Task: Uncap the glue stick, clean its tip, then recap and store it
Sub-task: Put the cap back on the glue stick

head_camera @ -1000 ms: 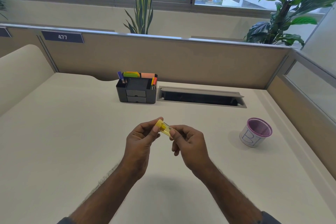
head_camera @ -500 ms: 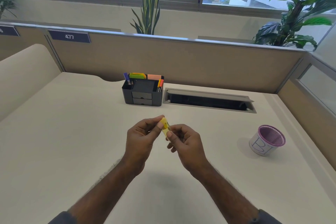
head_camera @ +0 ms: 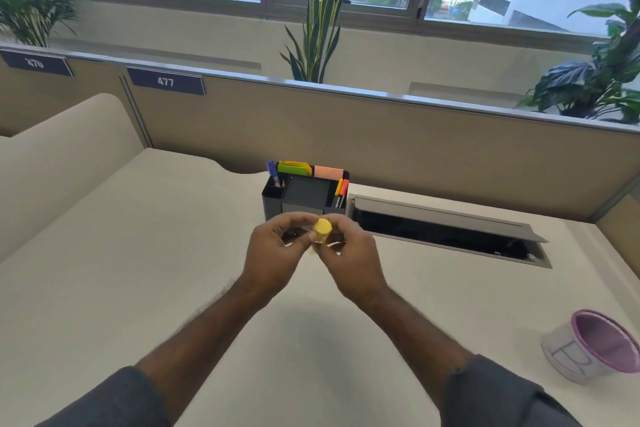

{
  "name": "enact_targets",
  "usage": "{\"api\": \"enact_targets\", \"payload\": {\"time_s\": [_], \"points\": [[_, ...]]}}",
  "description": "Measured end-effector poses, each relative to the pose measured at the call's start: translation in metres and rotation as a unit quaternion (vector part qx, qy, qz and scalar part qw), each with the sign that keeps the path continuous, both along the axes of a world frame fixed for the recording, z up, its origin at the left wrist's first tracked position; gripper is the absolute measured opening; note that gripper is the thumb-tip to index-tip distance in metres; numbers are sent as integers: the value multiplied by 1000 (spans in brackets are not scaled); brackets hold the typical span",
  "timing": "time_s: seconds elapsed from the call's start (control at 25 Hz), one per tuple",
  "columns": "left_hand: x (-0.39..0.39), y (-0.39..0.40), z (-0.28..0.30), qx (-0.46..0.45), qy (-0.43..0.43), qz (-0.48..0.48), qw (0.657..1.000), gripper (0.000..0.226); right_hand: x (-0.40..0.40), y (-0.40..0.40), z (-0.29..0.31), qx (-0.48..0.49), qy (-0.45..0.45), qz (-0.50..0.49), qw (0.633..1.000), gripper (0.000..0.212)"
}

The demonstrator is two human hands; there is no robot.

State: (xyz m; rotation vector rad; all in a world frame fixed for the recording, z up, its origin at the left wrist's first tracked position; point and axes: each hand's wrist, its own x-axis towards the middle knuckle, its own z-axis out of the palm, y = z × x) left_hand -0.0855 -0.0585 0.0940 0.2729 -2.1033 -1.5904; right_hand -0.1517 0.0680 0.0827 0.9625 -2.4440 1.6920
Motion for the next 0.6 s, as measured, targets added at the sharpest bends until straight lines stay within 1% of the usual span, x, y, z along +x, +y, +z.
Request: {"api": "enact_targets", "payload": {"time_s": [0.12, 0.2, 0.36, 0.48, 0.6], "points": [[-37, -44, 5, -20, 29, 12, 999, 28, -35, -50, 7, -15, 8, 11, 1000, 25], [-63, -73, 5, -21, 42, 21, 999, 31, -60, -80, 8, -4, 23, 15, 1000, 28], [-101, -122, -15, -34, 18, 36, 999, 29, -103, -127, -4, 43, 35, 17, 998, 37], [-121, -147, -36, -94, -6, 56, 994, 30, -117, -149, -18, 46, 33, 17, 998, 30], [-134, -160, -53, -121, -20, 60, 991, 33, -126, -162, -33, 73, 29, -5, 997, 21]]}}
